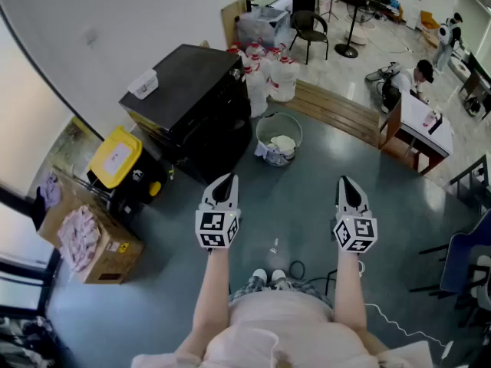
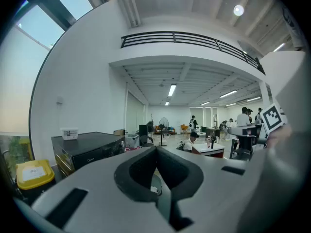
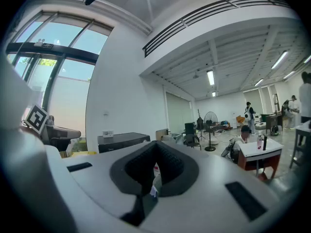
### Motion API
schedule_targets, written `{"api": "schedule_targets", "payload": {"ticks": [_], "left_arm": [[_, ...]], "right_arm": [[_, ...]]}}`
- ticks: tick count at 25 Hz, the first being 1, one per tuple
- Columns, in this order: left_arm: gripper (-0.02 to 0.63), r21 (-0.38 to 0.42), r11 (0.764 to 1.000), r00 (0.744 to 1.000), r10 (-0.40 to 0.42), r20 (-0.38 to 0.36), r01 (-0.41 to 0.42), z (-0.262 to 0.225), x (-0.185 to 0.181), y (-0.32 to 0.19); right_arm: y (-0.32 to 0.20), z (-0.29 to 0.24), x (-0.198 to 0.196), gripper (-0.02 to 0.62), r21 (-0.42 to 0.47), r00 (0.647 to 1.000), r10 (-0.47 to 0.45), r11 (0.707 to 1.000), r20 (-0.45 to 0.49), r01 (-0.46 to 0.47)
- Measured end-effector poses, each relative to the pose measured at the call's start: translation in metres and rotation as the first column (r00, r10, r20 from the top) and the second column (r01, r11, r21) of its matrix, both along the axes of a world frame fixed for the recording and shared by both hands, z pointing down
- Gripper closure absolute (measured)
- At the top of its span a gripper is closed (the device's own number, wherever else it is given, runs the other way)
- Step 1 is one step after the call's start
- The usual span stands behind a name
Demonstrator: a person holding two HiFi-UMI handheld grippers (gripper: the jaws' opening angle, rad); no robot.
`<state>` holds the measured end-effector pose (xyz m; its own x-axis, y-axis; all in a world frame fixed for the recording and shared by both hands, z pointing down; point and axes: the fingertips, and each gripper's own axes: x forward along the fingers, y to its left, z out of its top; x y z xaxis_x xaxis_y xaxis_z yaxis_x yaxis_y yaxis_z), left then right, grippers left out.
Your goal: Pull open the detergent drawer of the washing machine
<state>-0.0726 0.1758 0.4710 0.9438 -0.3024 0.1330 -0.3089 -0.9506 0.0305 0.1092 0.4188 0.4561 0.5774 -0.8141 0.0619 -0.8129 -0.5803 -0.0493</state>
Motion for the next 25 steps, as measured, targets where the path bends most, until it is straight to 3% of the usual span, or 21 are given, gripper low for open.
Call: {"api": "schedule_targets", "payload": {"ticks": [25], "left_arm": [[0.580,-0.045,0.999,1.000,0.014,-0.002,-0.014,0.012,-0.006,0.007]], "right_arm": [[-0.006,0.010,-0.014,0.580,0.004,0.998,-0.051,0.999,0.043,0.051]]}}
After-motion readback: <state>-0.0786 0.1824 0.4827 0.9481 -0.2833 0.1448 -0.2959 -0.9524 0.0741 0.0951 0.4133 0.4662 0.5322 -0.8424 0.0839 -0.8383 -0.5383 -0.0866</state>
